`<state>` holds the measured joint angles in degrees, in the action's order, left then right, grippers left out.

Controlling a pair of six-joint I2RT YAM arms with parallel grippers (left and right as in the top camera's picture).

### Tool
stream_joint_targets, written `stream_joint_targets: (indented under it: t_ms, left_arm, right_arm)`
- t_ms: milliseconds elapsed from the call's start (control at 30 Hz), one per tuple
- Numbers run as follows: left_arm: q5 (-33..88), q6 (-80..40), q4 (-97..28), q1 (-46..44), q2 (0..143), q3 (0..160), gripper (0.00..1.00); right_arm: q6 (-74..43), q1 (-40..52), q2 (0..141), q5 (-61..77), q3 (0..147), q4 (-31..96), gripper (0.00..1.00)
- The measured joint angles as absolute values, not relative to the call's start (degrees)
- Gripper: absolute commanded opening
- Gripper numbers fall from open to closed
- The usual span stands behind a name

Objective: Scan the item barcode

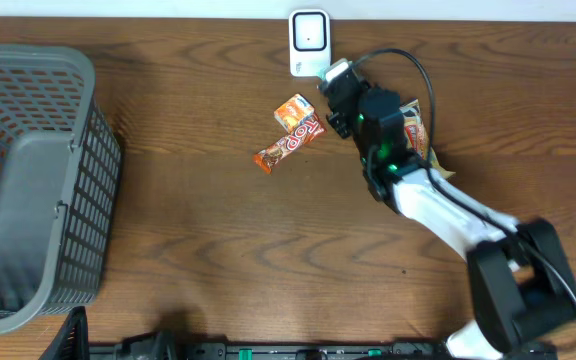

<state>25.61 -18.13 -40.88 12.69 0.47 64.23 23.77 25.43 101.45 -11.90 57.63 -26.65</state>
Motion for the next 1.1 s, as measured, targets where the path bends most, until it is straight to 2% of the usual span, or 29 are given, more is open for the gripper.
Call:
stream_joint_targets:
  t_ms: [167,367,767,967,1000,1033,1100]
  left_arm:
    - [25.58,-18.13,-42.46,12.69,0.47,64.23,0.98]
    - [25.58,-18.13,-43.13,13.58,0.47,64.14,0.98]
    - [25.61,-18.15,-43.29,16.29,0.47,60.99,0.98]
    - [25.61,-18.13,-43.40,16.29,0.47,60.99,0.98]
    - [25.61,-18.13,-43.51,16.29,0.47,60.99,0.98]
    - [25.63,-18.13,-43.57,16.29,0.47,60.99,0.98]
    - [25.61,-18.13,-43.59,16.29,0.47,60.99,0.98]
  right_arm:
    - [24.73,25.50,109.80,-21.61,65.73,-23.46,0.01]
    - [23.27,25.69,110.19,-22.92,68.38,-16.71,0.01]
    - [19.03,30.00,109.54,-9.76,69.80,-8.60,0.01]
    - [17.52,31.62,109.56,-7.77,70.00,1.98,0.02]
    - [17.45,31.81,109.56,-7.68,70.00,2.68,0.07]
    - [17.17,32.16,109.60,-7.55,70.00,3.16,0.17]
    - [15.62,33.01,109.67,-7.46,70.00,3.29,0.57]
